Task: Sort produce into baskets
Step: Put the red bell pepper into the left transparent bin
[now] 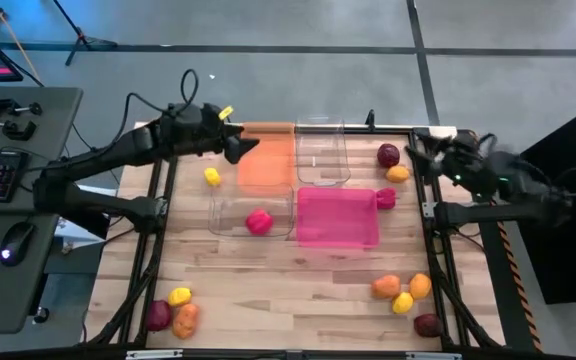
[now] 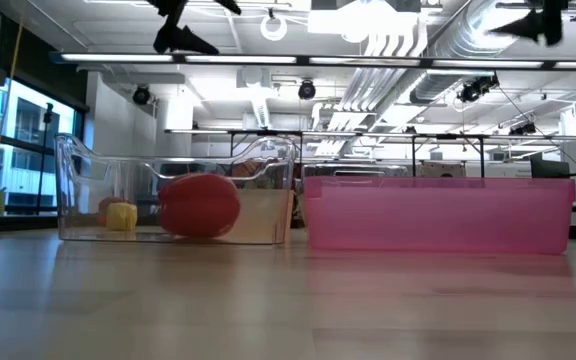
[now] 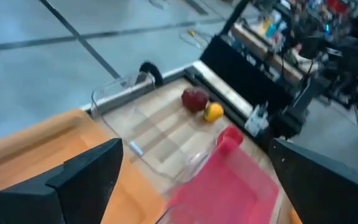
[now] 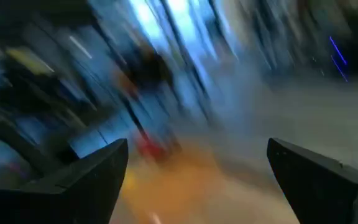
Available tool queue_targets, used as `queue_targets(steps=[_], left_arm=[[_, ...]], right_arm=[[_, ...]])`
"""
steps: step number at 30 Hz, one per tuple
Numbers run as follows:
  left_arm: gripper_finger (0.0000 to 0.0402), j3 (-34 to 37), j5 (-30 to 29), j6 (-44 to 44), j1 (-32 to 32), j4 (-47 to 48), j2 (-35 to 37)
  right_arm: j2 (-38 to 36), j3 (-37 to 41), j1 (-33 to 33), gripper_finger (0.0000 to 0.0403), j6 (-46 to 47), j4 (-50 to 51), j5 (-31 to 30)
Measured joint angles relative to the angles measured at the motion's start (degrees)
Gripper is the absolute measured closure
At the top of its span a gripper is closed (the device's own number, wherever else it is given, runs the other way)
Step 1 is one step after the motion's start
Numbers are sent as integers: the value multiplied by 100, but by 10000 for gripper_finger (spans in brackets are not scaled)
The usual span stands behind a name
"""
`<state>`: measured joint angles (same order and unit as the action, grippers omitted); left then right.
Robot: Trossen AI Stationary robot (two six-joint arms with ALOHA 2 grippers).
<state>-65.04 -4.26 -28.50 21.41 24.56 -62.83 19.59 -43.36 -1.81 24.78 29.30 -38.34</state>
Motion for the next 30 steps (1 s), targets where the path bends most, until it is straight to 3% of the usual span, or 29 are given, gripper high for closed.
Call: queue_targets(steps=[3, 5, 7, 10, 13, 16, 22, 25, 30], left_arm=[[11, 36, 199, 297, 128, 133, 0], [11, 127, 228, 436, 159, 44, 0], [11, 311, 309, 524, 214, -155, 8], [11, 615, 853, 568, 352, -519, 13], [11, 899, 1489, 566, 427, -919, 15], [11, 951, 1701, 623, 452, -935, 12], [11, 951, 1891, 628, 452, -1189, 90], [11, 951, 1911, 612, 452, -1183, 170], [11, 951, 1911, 476, 452, -1178, 283]], right_arm=[[710, -708, -246, 27, 2147, 2732, 315], [1051, -883, -449, 27, 3156, 3879, 691], [1255, -908, -680, 27, 3566, 4363, 1203], [1383, -811, -1117, 27, 3562, 4128, 2214], [1597, -723, -1688, 27, 3046, 3821, 3057], [1988, -721, -2511, 27, 2314, 3761, 3816], [3295, -714, -4297, 27, -272, 3591, 6271], [3764, -714, -4696, 27, -1232, 3608, 6664], [4153, -714, -4863, 27, -2035, 3835, 6693]])
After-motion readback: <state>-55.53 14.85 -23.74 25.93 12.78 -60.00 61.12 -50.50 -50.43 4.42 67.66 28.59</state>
